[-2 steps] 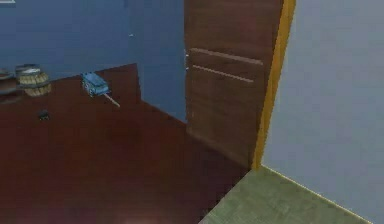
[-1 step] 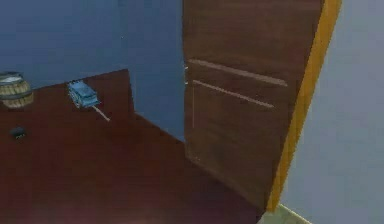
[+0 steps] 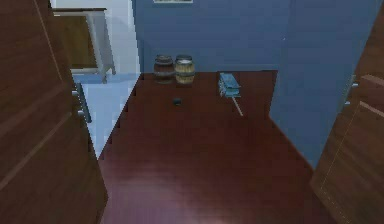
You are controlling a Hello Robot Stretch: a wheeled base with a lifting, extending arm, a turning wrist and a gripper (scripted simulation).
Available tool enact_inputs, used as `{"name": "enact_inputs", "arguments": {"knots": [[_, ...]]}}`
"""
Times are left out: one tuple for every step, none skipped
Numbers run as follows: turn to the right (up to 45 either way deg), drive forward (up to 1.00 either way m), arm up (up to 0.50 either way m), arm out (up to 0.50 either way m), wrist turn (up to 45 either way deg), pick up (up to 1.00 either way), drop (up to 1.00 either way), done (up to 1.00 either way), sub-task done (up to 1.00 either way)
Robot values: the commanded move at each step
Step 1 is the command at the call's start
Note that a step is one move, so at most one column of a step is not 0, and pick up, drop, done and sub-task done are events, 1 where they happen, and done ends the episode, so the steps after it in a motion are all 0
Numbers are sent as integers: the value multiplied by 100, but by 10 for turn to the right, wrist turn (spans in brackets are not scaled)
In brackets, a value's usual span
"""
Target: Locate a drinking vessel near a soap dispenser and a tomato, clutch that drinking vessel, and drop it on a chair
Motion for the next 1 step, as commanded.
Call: {"name": "enact_inputs", "arguments": {"knots": [[-30, 0, 0, 0, 0, 0, 0, 0, 0]]}}
